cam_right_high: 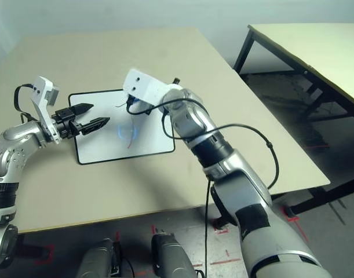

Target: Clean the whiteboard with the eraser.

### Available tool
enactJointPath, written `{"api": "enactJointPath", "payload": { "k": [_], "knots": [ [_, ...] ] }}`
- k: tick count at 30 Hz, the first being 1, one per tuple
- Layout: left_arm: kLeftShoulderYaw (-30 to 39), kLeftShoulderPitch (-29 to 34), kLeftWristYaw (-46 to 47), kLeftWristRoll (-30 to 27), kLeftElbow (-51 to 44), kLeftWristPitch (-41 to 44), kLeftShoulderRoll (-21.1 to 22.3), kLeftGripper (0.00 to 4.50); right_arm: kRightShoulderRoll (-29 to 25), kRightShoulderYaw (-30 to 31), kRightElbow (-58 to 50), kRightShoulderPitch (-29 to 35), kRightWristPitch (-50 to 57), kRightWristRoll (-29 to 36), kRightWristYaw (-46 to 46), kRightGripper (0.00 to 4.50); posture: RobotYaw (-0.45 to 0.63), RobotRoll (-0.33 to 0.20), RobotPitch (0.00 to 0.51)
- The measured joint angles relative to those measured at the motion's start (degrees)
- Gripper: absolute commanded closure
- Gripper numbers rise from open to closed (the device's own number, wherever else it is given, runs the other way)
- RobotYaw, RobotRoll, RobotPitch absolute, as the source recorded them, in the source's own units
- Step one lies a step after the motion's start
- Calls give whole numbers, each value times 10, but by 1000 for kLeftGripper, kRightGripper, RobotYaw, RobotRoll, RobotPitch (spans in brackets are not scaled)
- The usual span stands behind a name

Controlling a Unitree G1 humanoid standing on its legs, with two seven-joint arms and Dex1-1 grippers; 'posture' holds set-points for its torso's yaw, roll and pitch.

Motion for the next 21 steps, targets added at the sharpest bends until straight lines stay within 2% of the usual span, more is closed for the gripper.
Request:
{"api": "enactJointPath", "payload": {
  "k": [5,9,18,21],
  "knots": [
    [2,2,3,-2,-5,5,0,0,-39,30,-160,103,64,-20,78,4116,-50,0,110],
    [2,2,4,-4,-5,6,0,0,-44,39,-185,115,92,-31,103,4116,-50,0,109],
    [2,4,7,-12,-10,7,0,0,17,-1,12,-12,7,-41,36,4133,-43,0,115],
    [2,6,8,-13,-14,8,0,0,30,-9,51,-32,-25,-41,20,4134,-41,0,118]
  ]
}}
